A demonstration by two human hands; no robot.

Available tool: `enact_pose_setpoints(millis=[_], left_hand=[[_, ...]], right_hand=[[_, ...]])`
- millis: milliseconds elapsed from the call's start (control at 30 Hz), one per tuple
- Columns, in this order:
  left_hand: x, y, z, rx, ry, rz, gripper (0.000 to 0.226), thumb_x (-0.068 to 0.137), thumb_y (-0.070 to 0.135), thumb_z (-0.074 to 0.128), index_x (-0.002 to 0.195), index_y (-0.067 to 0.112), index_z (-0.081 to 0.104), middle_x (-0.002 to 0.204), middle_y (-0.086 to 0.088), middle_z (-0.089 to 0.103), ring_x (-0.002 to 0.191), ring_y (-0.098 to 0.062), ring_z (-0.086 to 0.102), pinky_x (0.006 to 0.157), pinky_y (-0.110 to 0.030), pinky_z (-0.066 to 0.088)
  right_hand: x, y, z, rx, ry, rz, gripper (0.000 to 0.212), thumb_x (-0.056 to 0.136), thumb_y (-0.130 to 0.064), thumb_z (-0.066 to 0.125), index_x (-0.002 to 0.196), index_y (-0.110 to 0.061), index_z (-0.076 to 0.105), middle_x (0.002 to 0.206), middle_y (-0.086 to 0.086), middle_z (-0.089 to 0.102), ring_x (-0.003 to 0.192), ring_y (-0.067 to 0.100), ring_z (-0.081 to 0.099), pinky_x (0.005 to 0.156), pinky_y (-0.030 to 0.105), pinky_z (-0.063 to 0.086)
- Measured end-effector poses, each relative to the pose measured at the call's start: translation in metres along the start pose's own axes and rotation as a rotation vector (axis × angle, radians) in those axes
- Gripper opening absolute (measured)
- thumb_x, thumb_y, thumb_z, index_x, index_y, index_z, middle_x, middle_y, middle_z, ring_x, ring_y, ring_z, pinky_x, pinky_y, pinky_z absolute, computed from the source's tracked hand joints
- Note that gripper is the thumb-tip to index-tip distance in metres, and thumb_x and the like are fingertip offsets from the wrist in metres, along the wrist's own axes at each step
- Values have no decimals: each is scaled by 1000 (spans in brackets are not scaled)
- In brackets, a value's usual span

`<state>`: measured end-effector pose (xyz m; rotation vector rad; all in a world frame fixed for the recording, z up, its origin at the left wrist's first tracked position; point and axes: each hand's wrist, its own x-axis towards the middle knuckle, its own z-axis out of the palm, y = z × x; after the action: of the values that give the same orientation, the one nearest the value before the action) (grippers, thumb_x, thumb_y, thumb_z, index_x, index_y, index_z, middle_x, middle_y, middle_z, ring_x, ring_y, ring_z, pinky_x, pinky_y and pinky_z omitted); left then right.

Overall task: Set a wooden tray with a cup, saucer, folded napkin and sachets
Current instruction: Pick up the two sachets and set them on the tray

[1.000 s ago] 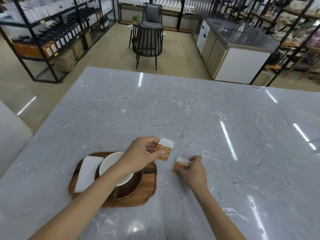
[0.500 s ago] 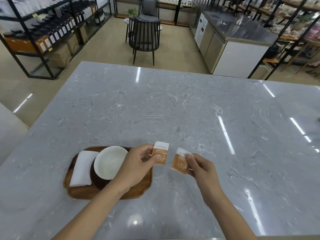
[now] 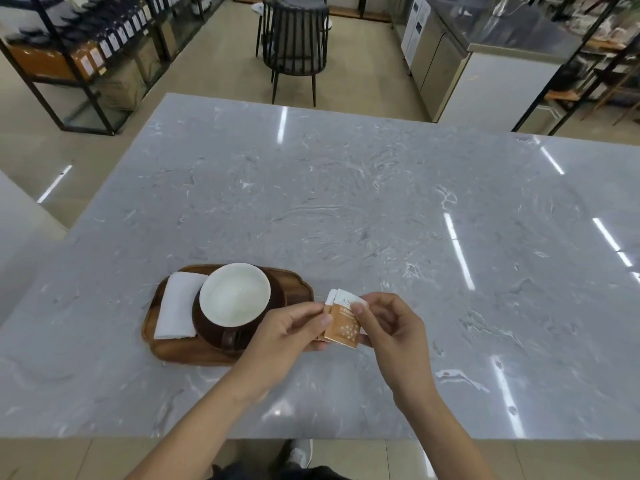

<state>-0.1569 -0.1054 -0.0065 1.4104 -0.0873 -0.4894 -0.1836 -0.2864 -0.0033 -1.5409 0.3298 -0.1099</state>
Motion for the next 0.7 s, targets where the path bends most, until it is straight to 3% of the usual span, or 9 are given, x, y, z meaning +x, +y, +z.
enact_pose_setpoints(millis=[167,267,467,700], left_hand=[[-18,-3,-7,-59,-28,19,30,94,23,67,124,27,71,120,0,75,113,-16,70,89,-28,59],[-31,-8,-11,-125,66,49,33,87,16,75,117,29,74,118,1,76,112,-14,70,85,-19,56],[-57,-29,-10,-171,206,47,31,82,19,81,110,32,75,113,4,77,110,-13,71,88,-18,57],[-67,-53,6,-164,371,-1,25,87,19,77,109,30,76,109,7,78,107,-11,71,89,-25,59]], right_hand=[[-8,3,9,-13,-6,12,22,92,-16,76,112,-23,73,91,5,81,85,19,79,65,27,63],[-18,4,16,-4,-15,41,17,91,-18,77,106,-26,78,91,5,81,86,20,79,66,27,63],[-39,7,25,-29,-28,69,9,91,-21,77,98,-25,80,89,6,81,84,21,79,67,26,63],[-44,21,23,-63,-53,71,9,97,-20,69,96,-21,79,90,2,81,85,17,78,69,23,62]])
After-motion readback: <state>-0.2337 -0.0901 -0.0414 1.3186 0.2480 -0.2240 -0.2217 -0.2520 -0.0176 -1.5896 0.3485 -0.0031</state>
